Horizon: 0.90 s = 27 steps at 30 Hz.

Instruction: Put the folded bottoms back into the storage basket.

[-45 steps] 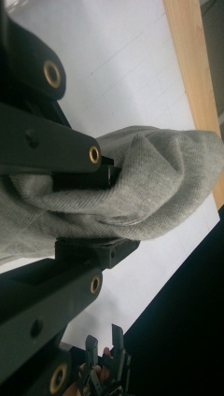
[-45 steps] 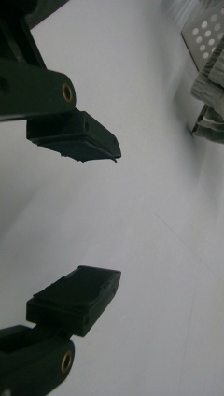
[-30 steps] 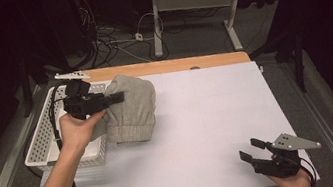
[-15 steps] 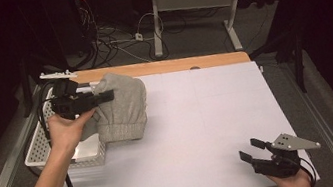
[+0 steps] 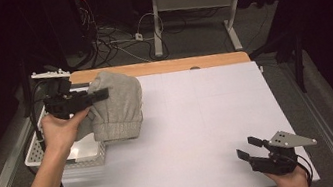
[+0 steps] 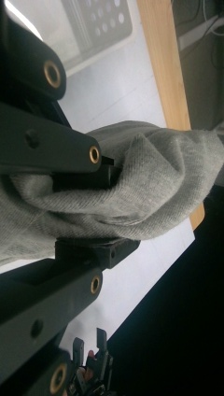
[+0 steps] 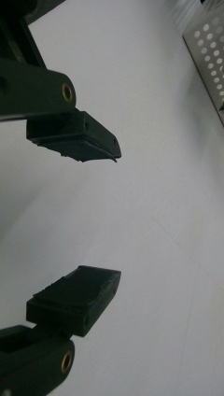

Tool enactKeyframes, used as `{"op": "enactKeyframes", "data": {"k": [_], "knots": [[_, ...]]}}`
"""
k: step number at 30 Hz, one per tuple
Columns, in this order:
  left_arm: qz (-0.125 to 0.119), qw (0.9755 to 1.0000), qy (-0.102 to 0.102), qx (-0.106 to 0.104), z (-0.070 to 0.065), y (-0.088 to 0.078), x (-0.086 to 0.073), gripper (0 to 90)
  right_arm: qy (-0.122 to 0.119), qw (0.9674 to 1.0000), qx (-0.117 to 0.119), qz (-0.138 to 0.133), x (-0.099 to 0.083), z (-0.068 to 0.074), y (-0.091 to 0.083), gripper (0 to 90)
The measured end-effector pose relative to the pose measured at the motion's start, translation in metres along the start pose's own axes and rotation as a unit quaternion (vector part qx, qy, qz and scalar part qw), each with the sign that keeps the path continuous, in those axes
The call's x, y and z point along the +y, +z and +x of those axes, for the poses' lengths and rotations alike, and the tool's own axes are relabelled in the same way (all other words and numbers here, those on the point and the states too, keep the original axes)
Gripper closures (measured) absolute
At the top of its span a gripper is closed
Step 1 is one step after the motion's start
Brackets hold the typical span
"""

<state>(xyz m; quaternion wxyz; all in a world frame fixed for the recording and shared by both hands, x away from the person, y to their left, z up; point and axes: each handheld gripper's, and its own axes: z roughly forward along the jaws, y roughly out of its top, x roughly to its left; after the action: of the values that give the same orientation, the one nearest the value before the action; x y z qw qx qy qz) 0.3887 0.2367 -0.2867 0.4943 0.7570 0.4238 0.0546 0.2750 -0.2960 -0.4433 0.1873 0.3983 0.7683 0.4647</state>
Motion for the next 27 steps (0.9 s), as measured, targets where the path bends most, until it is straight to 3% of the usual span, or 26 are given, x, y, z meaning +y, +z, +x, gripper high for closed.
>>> {"op": "enactKeyframes", "data": {"k": [17,27], "knots": [[-0.033,0.9986,-0.026,0.031,0.015,-0.039,-0.007,70.5,-0.011,0.9997,0.022,0.005,0.008,-0.001,0.015,36.0],[-0.049,0.9964,-0.041,0.055,0.028,-0.063,-0.010,70.5,-0.013,0.9994,0.030,0.008,0.010,-0.002,0.019,35.9]]}}
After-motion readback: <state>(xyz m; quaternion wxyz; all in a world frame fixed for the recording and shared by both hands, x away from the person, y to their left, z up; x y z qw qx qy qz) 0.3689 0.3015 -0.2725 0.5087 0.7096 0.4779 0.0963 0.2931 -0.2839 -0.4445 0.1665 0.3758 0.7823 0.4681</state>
